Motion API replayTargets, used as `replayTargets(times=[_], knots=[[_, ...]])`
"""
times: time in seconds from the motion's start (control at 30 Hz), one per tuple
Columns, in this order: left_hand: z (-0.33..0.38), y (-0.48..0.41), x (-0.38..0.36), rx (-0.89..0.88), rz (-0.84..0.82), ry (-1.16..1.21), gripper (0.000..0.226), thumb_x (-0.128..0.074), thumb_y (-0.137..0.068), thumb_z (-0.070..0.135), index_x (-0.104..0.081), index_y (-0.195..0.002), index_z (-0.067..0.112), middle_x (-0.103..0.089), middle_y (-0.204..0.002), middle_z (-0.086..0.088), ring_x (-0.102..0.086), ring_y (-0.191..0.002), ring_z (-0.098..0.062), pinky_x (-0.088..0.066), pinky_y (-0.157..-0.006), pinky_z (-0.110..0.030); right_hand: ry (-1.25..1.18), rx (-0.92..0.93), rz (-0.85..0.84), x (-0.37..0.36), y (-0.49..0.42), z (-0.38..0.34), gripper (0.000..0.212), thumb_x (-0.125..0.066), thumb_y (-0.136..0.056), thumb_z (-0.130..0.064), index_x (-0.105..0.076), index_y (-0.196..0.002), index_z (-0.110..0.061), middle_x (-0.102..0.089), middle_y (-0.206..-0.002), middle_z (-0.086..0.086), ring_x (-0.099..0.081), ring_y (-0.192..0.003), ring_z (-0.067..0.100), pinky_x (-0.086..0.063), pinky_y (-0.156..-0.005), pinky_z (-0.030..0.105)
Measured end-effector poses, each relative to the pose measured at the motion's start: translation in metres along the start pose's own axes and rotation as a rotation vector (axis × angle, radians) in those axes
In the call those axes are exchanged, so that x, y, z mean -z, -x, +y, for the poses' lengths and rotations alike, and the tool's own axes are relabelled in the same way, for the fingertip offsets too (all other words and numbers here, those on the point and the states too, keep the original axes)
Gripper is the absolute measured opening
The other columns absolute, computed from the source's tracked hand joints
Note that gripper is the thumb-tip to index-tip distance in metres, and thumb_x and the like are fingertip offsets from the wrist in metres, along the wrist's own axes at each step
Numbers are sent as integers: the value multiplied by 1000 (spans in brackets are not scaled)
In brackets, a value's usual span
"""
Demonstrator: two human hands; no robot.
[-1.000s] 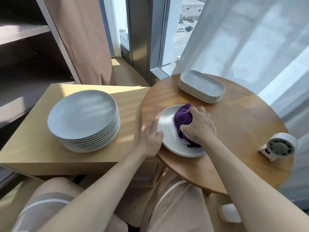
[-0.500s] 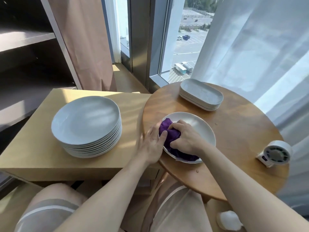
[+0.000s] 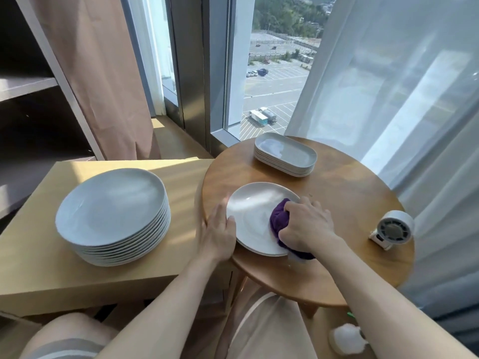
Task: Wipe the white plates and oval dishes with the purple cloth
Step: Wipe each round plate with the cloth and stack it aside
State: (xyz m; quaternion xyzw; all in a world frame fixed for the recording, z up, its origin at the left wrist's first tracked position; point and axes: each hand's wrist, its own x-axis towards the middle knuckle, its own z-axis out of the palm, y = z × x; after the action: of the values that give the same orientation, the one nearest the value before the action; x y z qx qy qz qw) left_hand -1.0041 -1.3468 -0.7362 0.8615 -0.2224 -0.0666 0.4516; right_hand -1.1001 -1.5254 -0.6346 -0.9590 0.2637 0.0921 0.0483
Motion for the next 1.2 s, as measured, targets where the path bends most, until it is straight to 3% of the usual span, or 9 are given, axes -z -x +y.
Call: replayTargets(times=[0.07, 0.13, 0.23, 0.37, 0.53, 0.67, 0.77, 0.93, 1.2], knots=[[-3, 0, -5, -11, 27, 15, 61, -23, -96, 40, -20, -157, 44, -32, -162, 13, -27, -148, -8, -14, -120, -23, 80, -11, 44, -6, -9, -2, 51, -56, -69, -41, -51, -118, -29, -45, -125, 4, -41, -123, 31, -38, -96, 43], [-6, -1, -9, -21, 46, 29, 60, -23, -96, 39, -25, -157, 40, -37, -159, 11, -28, -139, 4, -4, -102, 4, 70, -21, 97, -12, -19, -6, 56, -55, -67, -45, -47, -119, -26, -42, -123, 6, -41, -120, 33, -38, -95, 43], [-8, -3, -8, -19, 43, 46, 61, -24, -97, 37, -27, -157, 37, -38, -159, 9, -25, -134, 9, 2, -90, 11, 37, 18, 189, -22, -33, -12, 69, -48, -67, -51, -38, -131, -27, -37, -132, 10, -36, -125, 36, -30, -106, 47], [-9, 0, -9, -9, 47, 44, 58, -22, -100, 40, -25, -158, 38, -34, -161, 11, -25, -138, 7, 1, -99, 6, -85, 96, 222, -31, -46, -25, 82, -49, -71, -53, -31, -148, -33, -18, -160, 8, -18, -145, 33, -17, -121, 48], [-8, 3, -8, -1, 27, 55, 60, -21, -97, 47, -24, -157, 41, -33, -162, 11, -26, -150, -8, -20, -121, -35, -221, 157, 271, -37, -51, -42, 78, -58, -79, -50, -40, -152, -32, -26, -162, 4, -23, -147, 28, -20, -124, 43], [-5, 5, -7, -3, 15, 123, 69, -15, -94, 70, -24, -157, 45, -32, -162, 15, -24, -149, -5, -15, -115, -22, -285, 183, 242, -42, -47, -59, 79, -59, -82, -52, -37, -156, -33, -28, -163, 3, -23, -149, 26, -19, -125, 43], [-1, 5, -4, 11, 23, 157, 74, -11, -92, 76, -27, -156, 44, -35, -162, 13, -27, -149, -8, -19, -120, -29, -364, 251, 182, -44, -38, -66, 78, -58, -85, -51, -36, -157, -32, -31, -162, 1, -26, -147, 23, -22, -124, 40], [4, 8, -1, 13, 40, 130, 73, -15, -94, 69, -32, -157, 35, -43, -157, 4, -37, -145, -19, -28, -119, -49, -465, 343, 7, -31, -19, -58, 74, -62, -80, -37, -46, -152, -29, -47, -145, -3, -38, -135, 22, -31, -117, 34], [0, 8, 5, -1, -37, 38, 79, -16, -88, 84, -20, -158, 46, -35, -161, 8, -29, -148, -14, -24, -122, -45, -372, 308, -111, -11, 4, -44, 36, -65, -75, -41, -66, -111, -33, -48, -100, -12, -47, -100, 17, -47, -83, 35]])
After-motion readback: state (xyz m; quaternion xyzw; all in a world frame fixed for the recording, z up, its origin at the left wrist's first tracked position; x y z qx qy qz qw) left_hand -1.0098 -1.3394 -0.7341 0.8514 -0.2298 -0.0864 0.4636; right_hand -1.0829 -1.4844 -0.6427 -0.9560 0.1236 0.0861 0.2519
